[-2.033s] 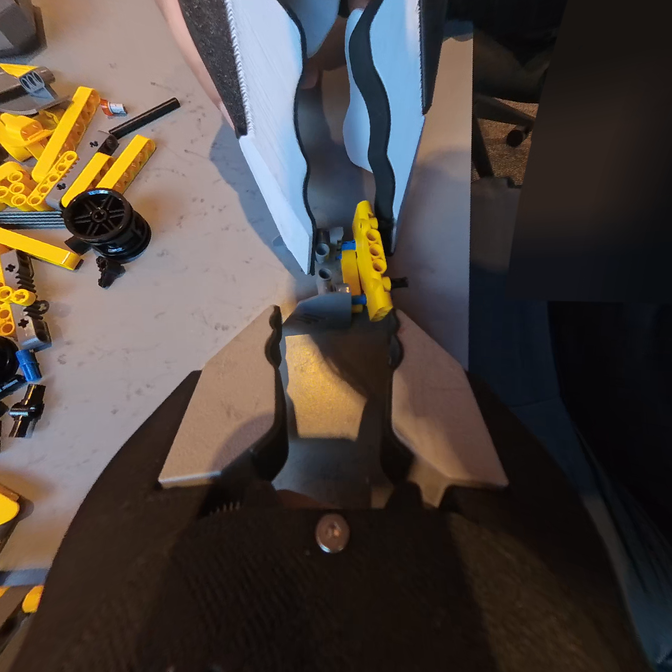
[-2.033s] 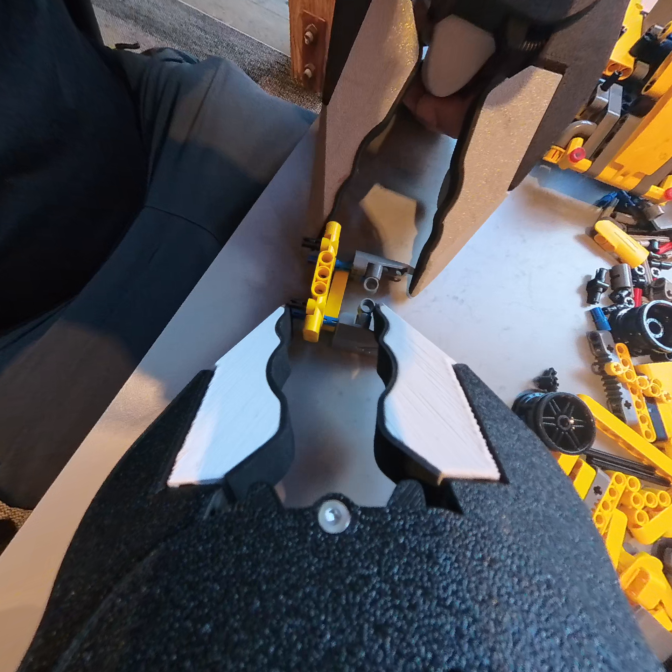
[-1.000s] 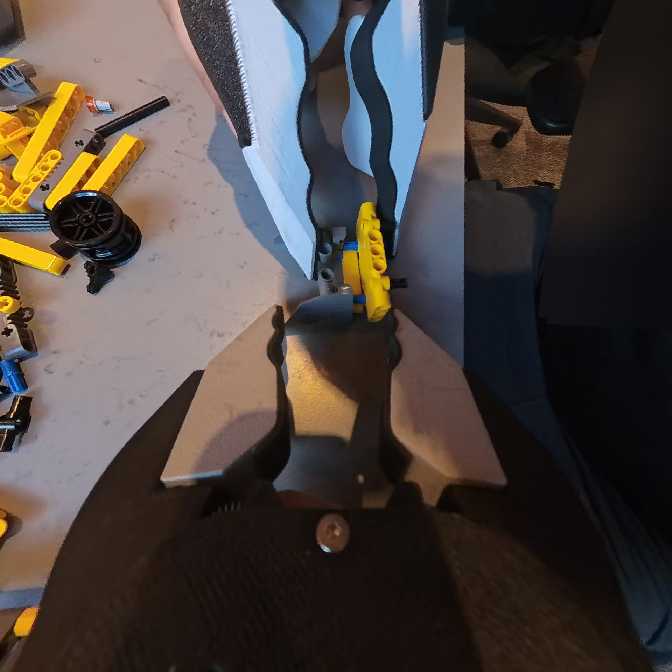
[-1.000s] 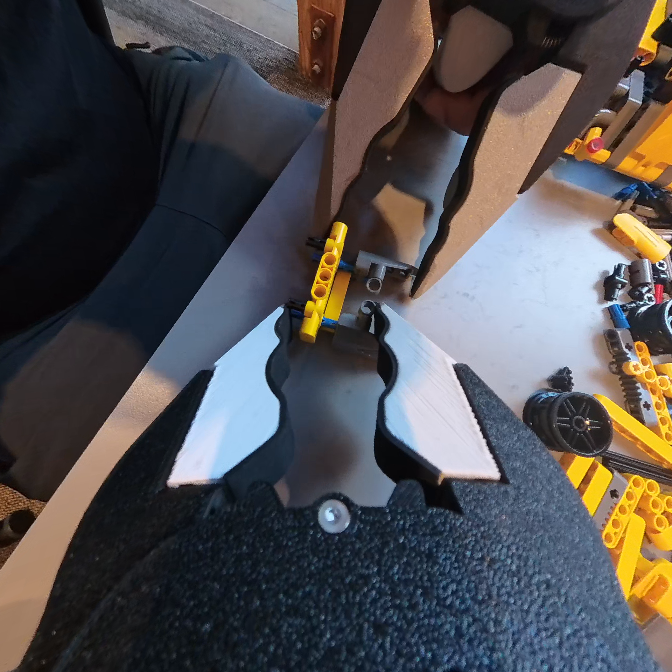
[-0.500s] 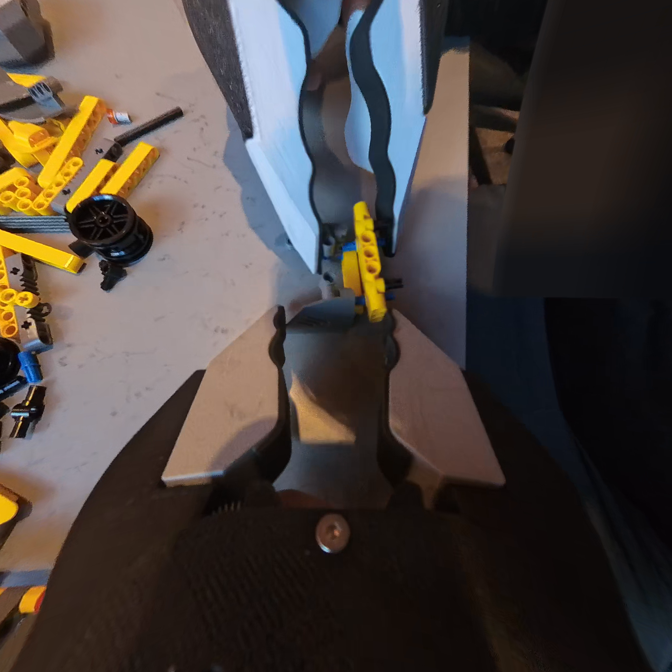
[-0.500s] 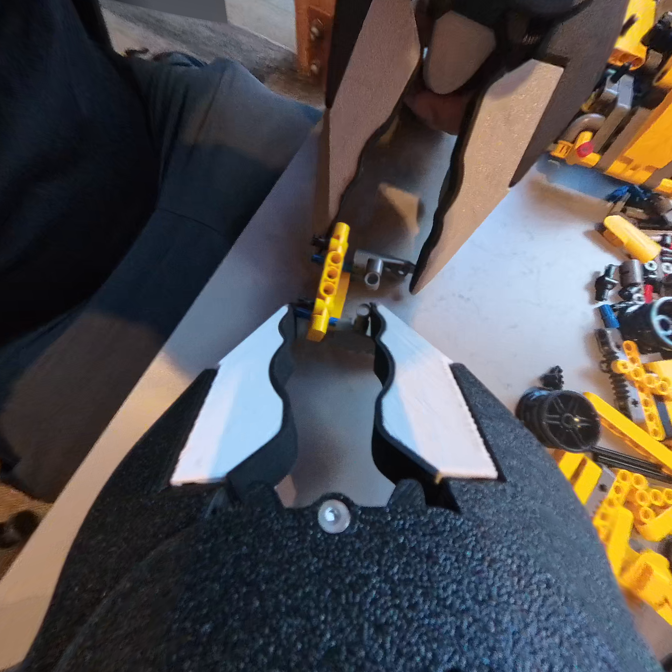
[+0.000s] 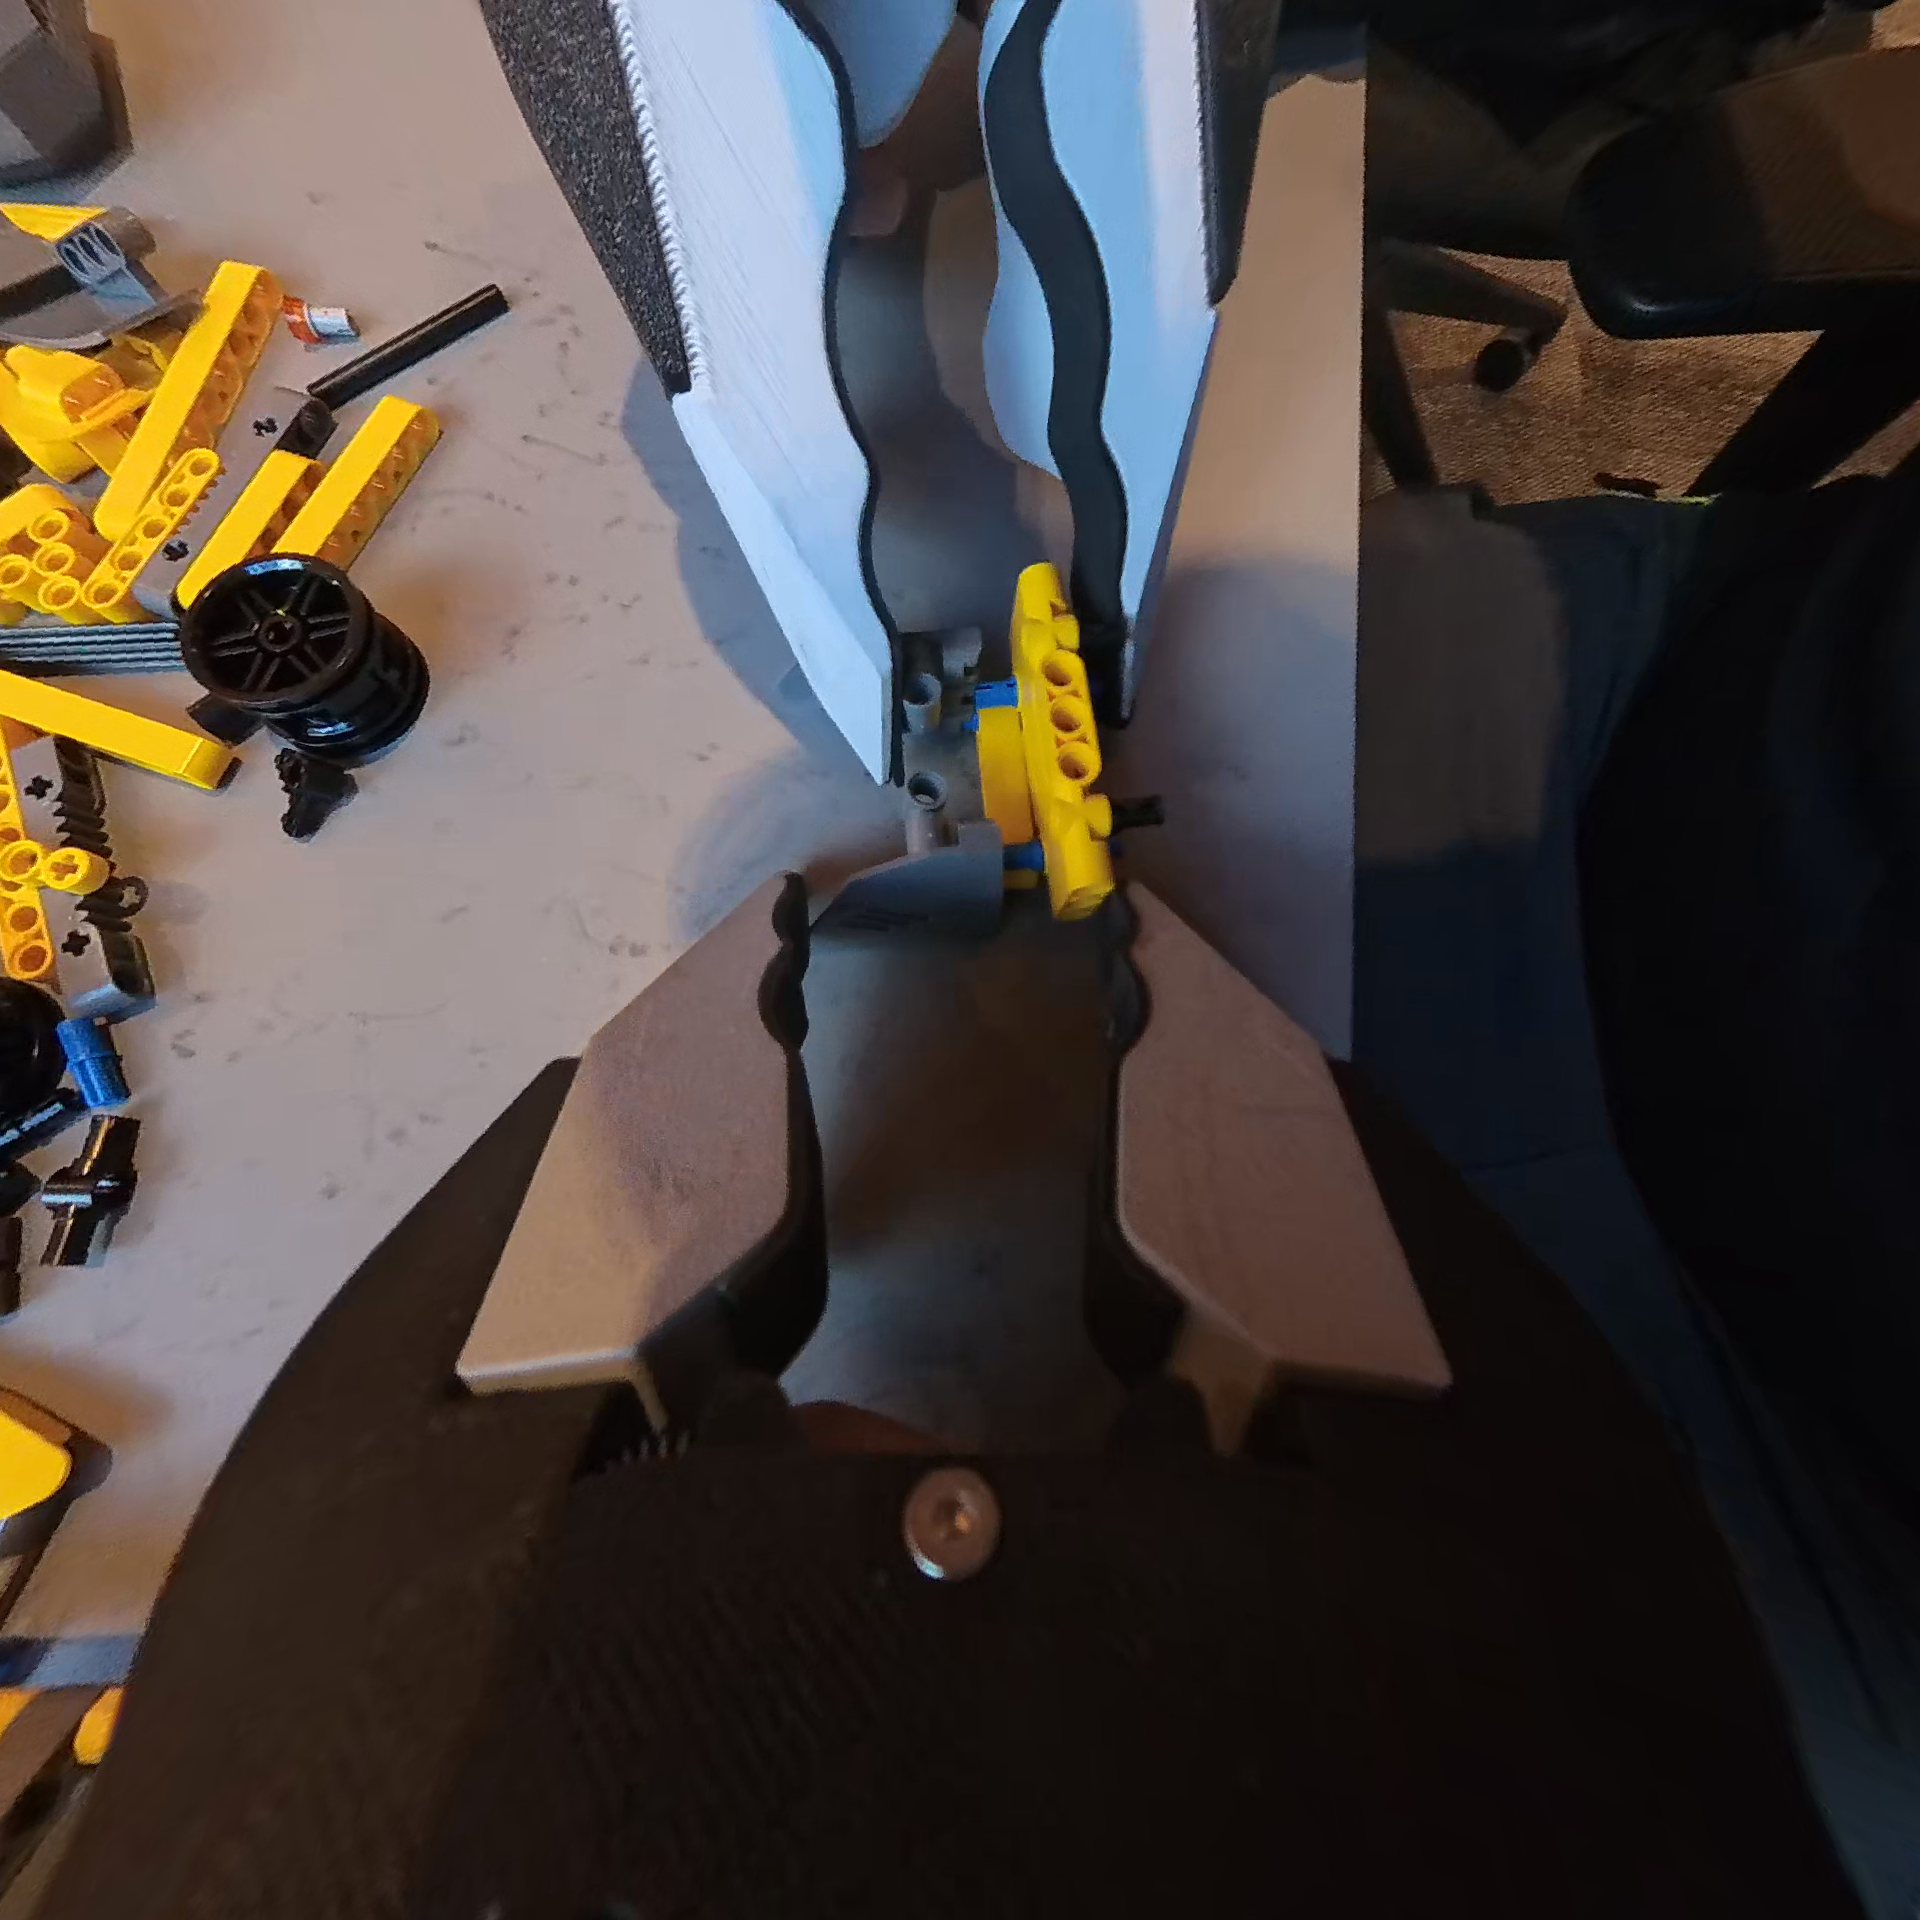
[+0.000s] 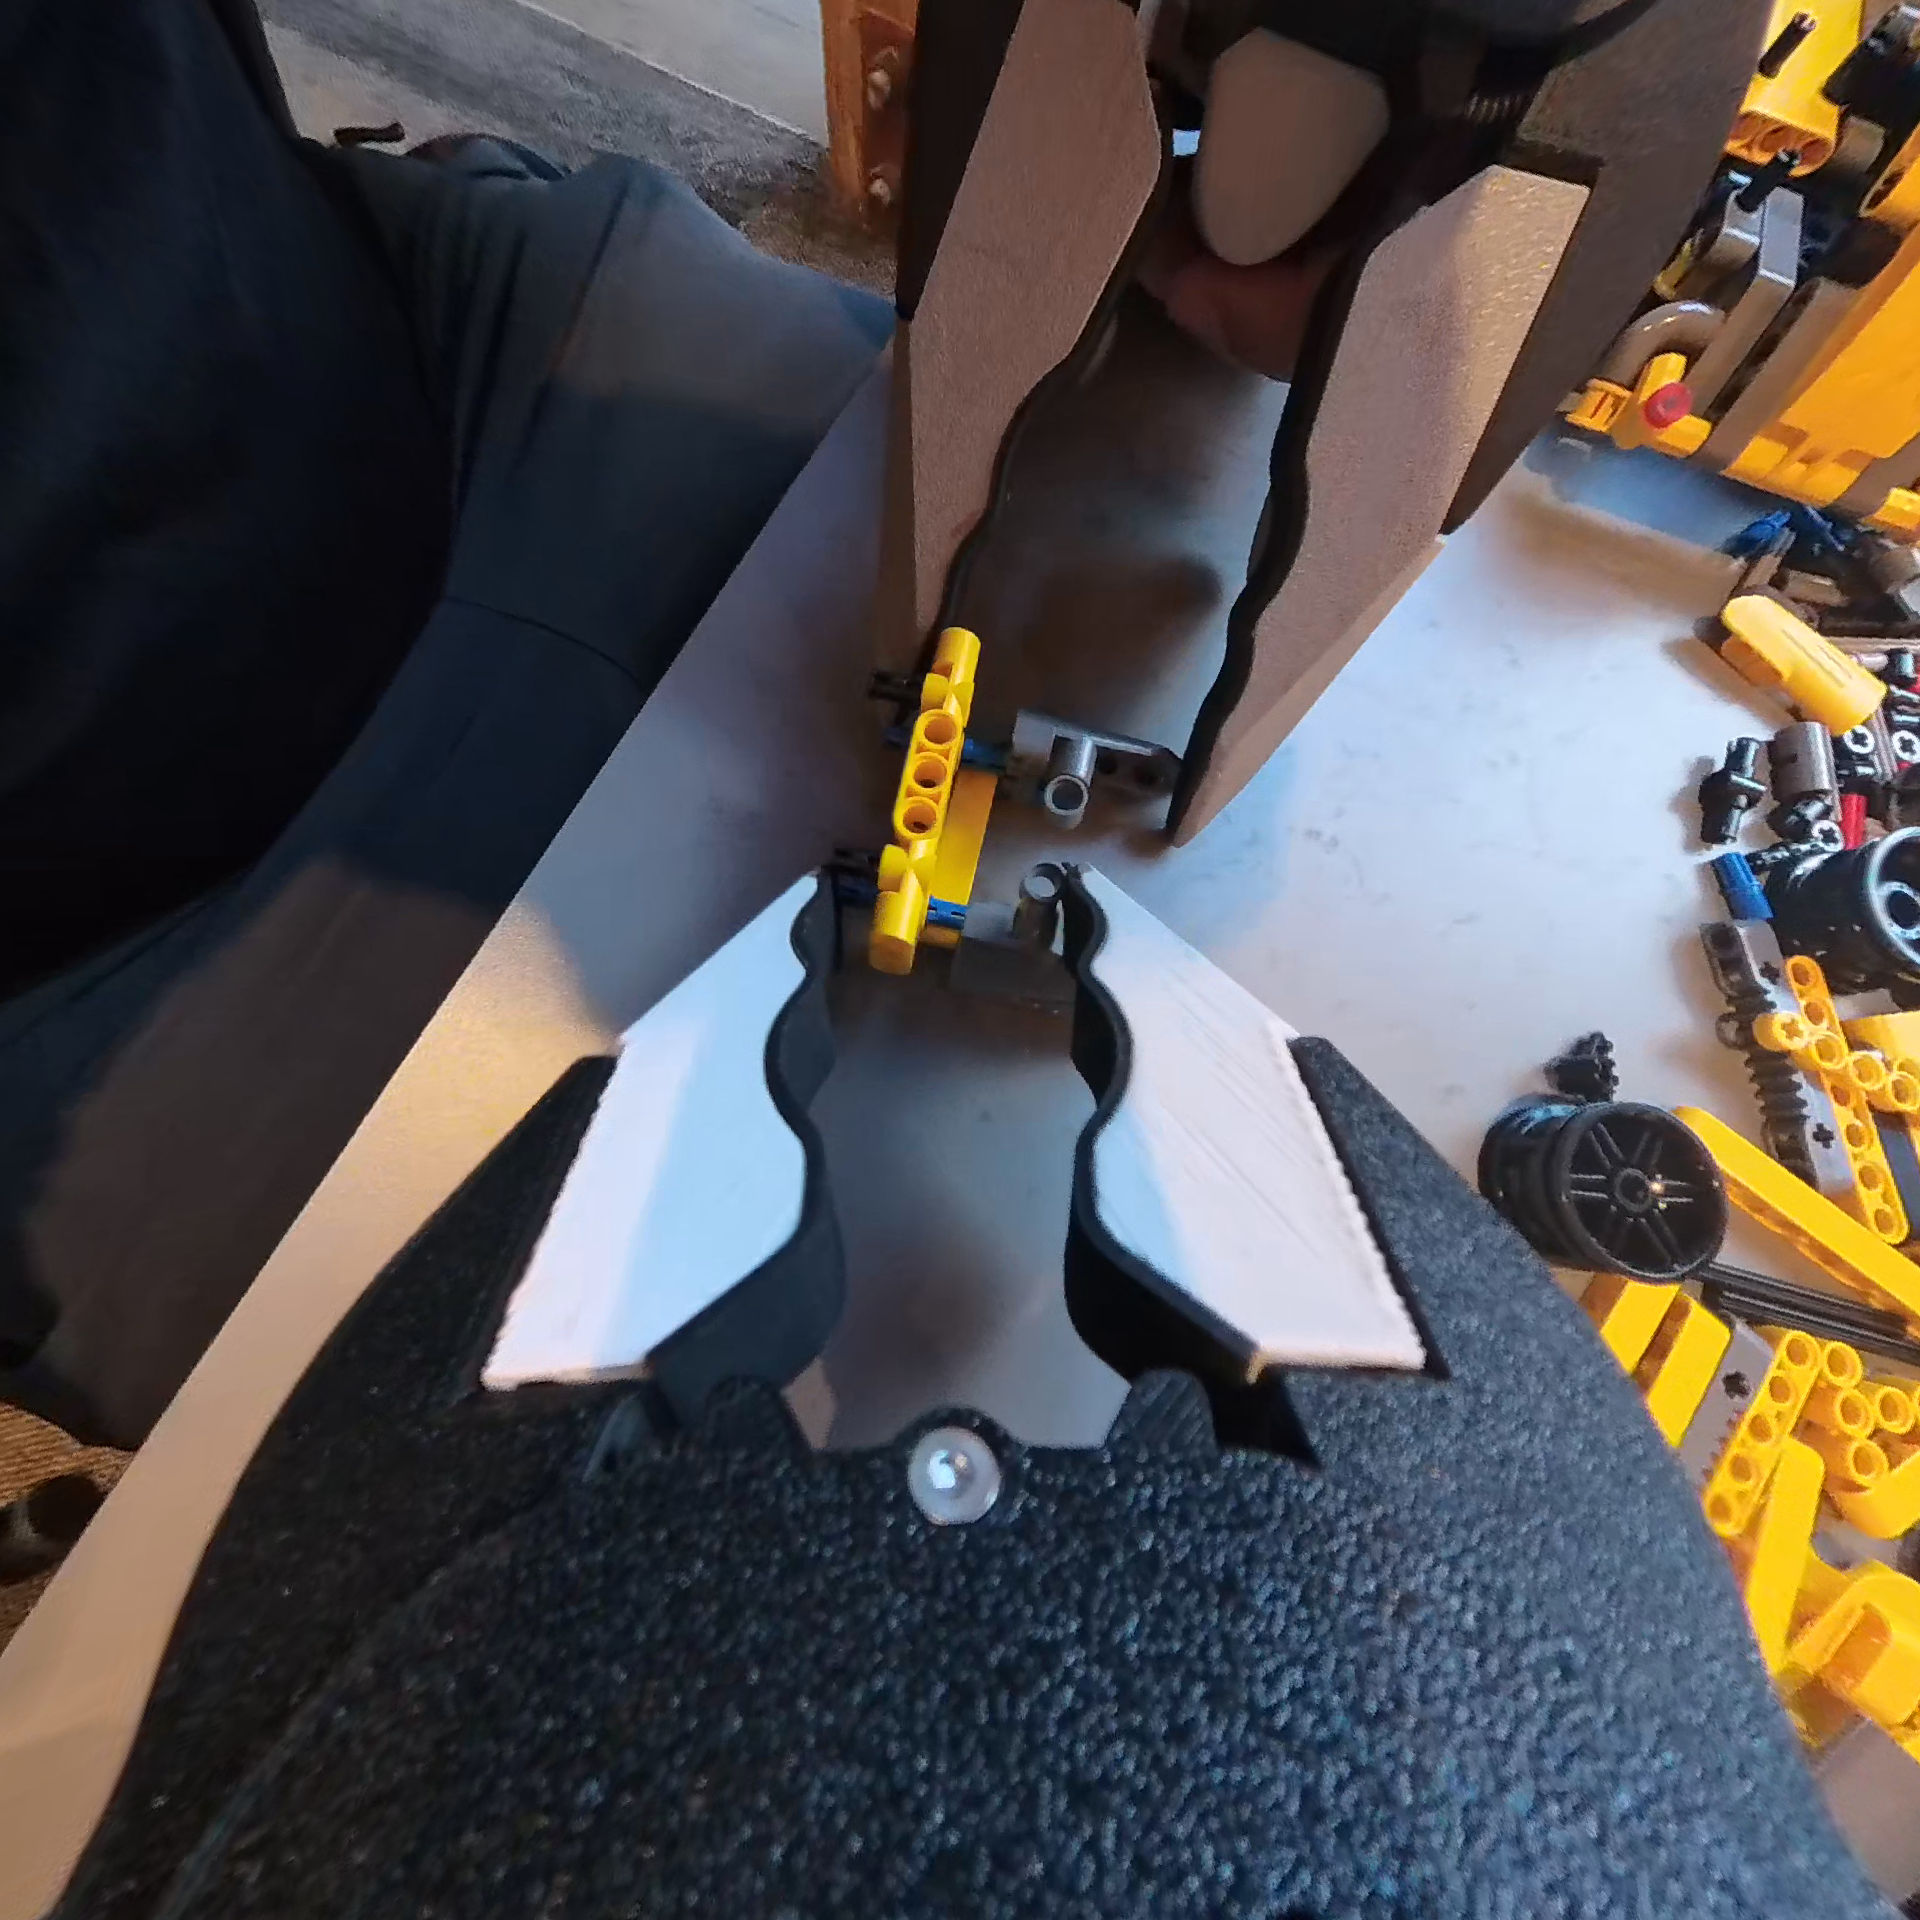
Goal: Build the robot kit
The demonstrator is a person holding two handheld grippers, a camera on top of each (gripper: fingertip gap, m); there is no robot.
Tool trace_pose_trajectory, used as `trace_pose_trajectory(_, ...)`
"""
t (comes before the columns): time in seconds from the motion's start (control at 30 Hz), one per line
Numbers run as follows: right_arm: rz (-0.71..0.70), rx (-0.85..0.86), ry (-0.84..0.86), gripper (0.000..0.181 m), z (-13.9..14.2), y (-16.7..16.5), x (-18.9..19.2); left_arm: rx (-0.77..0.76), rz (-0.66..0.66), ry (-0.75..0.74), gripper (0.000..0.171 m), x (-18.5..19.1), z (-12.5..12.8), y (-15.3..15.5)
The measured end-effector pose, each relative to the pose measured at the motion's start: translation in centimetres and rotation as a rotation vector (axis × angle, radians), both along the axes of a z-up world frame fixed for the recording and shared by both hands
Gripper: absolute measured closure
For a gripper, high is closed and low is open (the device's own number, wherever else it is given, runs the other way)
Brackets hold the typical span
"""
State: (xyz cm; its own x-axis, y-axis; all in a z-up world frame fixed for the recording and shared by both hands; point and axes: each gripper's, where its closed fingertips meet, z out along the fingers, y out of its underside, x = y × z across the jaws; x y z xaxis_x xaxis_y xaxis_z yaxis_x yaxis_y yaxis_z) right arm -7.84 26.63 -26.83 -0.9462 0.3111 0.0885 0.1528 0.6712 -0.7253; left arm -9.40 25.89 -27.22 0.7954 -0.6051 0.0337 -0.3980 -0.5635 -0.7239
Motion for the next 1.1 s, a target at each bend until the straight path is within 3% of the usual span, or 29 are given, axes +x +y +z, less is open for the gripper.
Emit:
trace_pose_trajectory(0.83,-0.067,-0.061,-0.008,0.136,0.35,0.64,-0.39,-0.003,0.021,-0.013,0.118,-0.27,0.03,0.3)
trace_pose_trajectory(1.1,-0.081,-0.023,0.079,0.139,0.43,0.94,-0.35,-0.004,0.024,-0.012,0.119,-0.36,0.03,0.47)
